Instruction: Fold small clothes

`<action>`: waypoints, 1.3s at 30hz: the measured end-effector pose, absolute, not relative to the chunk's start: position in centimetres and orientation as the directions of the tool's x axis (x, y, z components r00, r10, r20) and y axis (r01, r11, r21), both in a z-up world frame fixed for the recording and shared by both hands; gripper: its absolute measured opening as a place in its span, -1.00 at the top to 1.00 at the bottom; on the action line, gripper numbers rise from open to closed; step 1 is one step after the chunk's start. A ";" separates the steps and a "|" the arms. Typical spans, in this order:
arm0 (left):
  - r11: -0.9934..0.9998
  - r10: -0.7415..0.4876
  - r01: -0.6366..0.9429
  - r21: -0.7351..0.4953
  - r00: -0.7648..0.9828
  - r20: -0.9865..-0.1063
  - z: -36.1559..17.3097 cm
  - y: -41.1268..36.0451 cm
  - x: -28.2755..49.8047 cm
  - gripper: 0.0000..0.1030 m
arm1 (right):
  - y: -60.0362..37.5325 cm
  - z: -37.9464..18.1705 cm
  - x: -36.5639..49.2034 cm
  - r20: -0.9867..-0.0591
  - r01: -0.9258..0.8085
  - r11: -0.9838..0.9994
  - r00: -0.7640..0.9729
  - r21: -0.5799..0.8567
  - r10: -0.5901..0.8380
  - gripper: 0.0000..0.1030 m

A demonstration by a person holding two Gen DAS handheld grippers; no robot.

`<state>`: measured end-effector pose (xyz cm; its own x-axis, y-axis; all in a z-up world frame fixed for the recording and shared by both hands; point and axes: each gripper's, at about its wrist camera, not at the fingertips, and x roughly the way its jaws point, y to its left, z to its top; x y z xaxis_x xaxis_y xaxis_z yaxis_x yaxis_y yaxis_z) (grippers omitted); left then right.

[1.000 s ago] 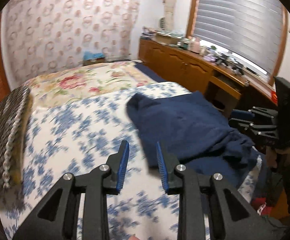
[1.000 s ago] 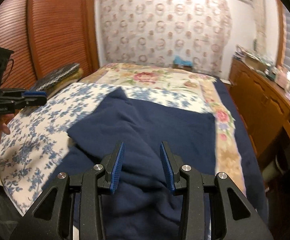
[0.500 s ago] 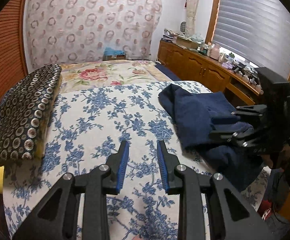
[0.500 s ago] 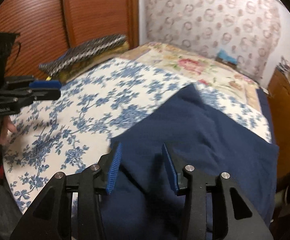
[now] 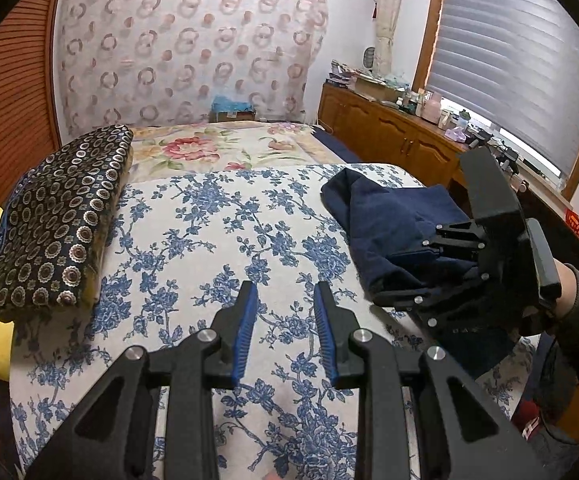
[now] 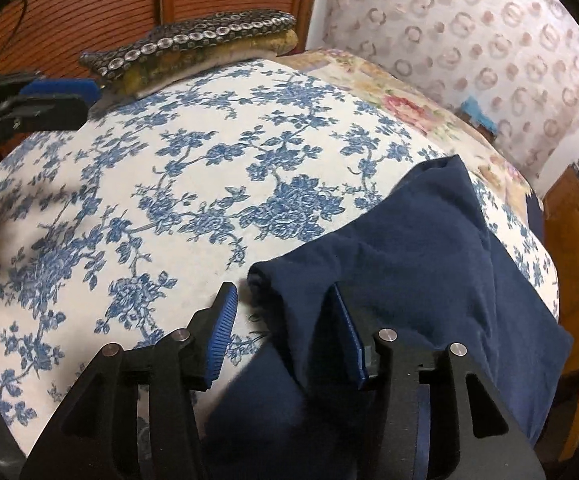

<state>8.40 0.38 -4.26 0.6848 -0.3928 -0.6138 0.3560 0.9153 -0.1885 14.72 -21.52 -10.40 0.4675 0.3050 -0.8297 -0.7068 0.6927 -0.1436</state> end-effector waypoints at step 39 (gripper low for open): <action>0.845 -0.503 0.491 -0.211 0.595 -0.626 -4.8 -6.1 6.3 0.46 | -40.7 -4.7 26.0 -0.690 -0.193 0.949 0.723 -0.248 -0.033 0.83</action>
